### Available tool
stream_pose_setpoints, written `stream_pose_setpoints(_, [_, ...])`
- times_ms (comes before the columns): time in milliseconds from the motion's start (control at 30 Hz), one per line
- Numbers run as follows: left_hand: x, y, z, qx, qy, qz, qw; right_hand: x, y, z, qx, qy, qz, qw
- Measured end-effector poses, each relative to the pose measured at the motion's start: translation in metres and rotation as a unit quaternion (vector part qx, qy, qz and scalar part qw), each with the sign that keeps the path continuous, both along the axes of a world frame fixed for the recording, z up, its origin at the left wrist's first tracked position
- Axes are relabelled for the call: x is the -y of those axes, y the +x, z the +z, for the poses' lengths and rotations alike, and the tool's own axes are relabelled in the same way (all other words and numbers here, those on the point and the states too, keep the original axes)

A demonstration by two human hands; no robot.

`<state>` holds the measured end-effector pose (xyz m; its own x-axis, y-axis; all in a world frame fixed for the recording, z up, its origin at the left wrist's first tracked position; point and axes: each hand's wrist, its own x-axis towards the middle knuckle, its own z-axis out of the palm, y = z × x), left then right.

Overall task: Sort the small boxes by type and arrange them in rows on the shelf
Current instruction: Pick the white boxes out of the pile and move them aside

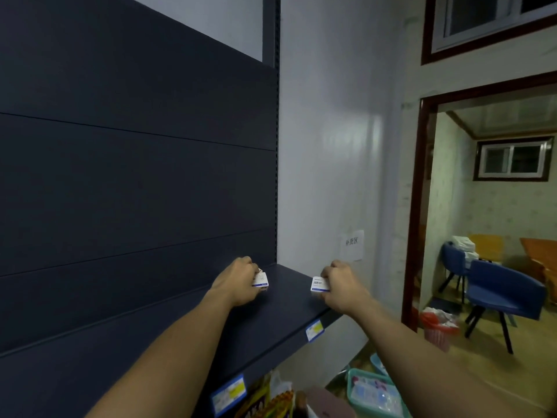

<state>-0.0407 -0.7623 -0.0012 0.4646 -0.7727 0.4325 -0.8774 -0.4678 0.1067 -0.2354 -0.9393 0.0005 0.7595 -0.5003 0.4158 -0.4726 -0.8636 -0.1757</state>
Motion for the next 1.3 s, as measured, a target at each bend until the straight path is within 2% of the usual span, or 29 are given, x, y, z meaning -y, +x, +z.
stream_pose_setpoints(533, [0.038, 0.075, -0.029, -0.006, 0.029, 0.093, 0.995, 0.064, 0.111, -0.027, 0.011, 0.019, 0.090, 0.996])
stream_pose_setpoints(700, [0.053, 0.090, -0.037, -0.008, 0.026, 0.121, 0.992, 0.079, 0.151, -0.033, 0.008, 0.022, 0.147, 0.989])
stream_pose_setpoints(1000, [0.077, 0.098, -0.062, -0.025, -0.021, 0.161, 0.986, 0.113, 0.205, -0.047, 0.014, 0.018, 0.260, 0.965])
stream_pose_setpoints(1300, [0.093, 0.097, -0.089, 0.008, -0.071, 0.185, 0.980, 0.123, 0.236, -0.077, 0.056, 0.022, 0.352, 0.934])
